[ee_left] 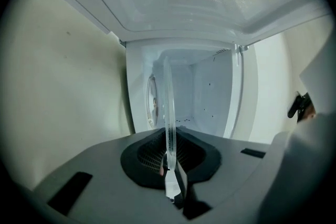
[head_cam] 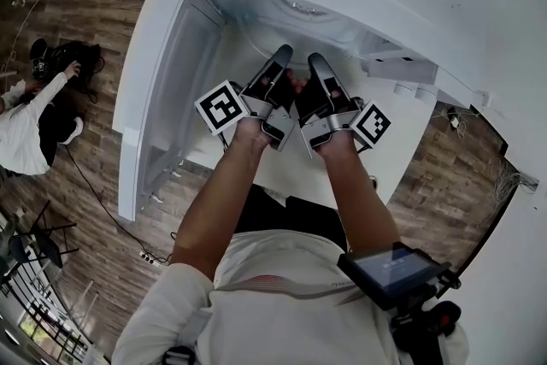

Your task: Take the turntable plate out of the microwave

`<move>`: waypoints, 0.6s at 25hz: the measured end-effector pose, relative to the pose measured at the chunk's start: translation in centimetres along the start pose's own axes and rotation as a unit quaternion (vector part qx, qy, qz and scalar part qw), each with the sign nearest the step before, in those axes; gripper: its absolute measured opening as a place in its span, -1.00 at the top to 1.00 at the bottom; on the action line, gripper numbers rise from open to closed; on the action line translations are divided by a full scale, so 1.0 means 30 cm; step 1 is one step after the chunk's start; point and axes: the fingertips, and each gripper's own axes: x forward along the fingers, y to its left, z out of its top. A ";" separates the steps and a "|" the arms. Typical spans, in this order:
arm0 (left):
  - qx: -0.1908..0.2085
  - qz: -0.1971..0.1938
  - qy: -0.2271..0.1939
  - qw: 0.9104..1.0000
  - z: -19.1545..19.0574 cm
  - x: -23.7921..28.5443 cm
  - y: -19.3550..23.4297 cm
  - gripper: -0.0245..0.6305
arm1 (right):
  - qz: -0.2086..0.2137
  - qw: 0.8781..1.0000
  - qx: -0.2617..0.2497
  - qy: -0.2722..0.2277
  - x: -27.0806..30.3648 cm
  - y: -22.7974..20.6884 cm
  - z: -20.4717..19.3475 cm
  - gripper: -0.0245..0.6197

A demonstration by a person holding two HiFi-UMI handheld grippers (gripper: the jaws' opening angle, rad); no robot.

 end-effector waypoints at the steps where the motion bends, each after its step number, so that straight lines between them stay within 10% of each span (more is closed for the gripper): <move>1: 0.000 -0.001 0.001 1.000 -0.006 -0.012 -0.008 0.80 | 0.001 1.000 0.000 -0.001 -0.009 0.009 -0.009 0.80; 15: -0.006 0.001 0.018 1.000 -0.119 -0.226 -0.075 0.80 | 0.005 1.000 0.005 -0.015 -0.194 0.071 -0.177 0.80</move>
